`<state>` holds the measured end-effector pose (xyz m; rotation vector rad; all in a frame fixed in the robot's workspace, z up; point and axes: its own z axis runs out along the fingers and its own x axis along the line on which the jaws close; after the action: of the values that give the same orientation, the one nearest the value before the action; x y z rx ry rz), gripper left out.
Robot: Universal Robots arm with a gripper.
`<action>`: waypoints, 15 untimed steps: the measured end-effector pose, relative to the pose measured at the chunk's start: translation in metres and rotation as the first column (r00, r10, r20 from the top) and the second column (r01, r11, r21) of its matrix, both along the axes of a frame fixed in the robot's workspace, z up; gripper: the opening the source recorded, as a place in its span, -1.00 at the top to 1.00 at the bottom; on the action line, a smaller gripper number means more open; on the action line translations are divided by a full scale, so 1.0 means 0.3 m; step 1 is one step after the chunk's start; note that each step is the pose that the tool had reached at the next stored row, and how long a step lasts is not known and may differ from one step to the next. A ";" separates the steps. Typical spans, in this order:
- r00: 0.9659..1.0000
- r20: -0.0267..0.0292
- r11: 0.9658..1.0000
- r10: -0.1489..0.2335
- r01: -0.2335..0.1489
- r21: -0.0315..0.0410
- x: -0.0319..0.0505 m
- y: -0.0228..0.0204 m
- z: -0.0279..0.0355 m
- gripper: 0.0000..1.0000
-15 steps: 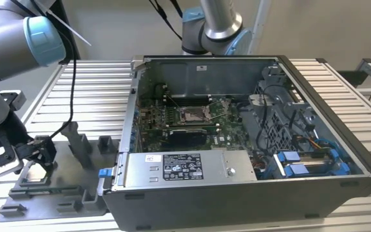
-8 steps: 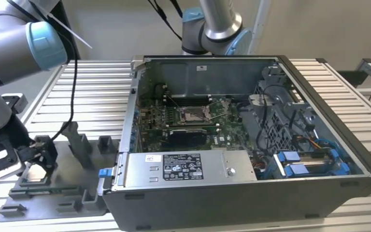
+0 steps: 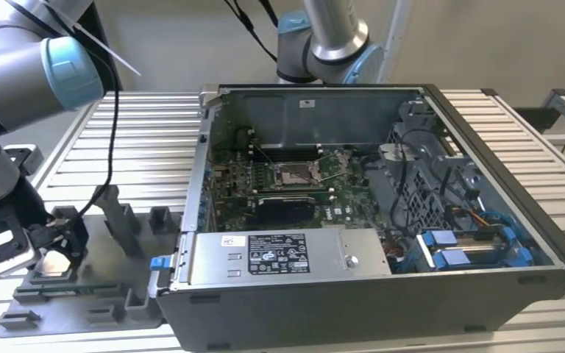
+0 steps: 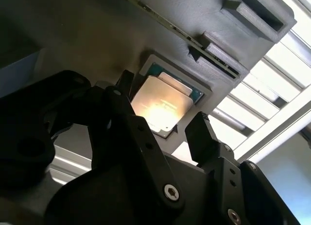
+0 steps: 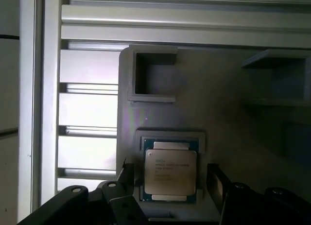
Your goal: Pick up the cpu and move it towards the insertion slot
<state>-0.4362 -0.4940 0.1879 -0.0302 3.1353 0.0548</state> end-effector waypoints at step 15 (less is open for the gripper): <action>1.000 0.000 1.000 0.000 0.000 0.000 0.000 0.000 -0.002 1.00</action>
<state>-0.4362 -0.4939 0.1874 -0.0300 3.1355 0.0544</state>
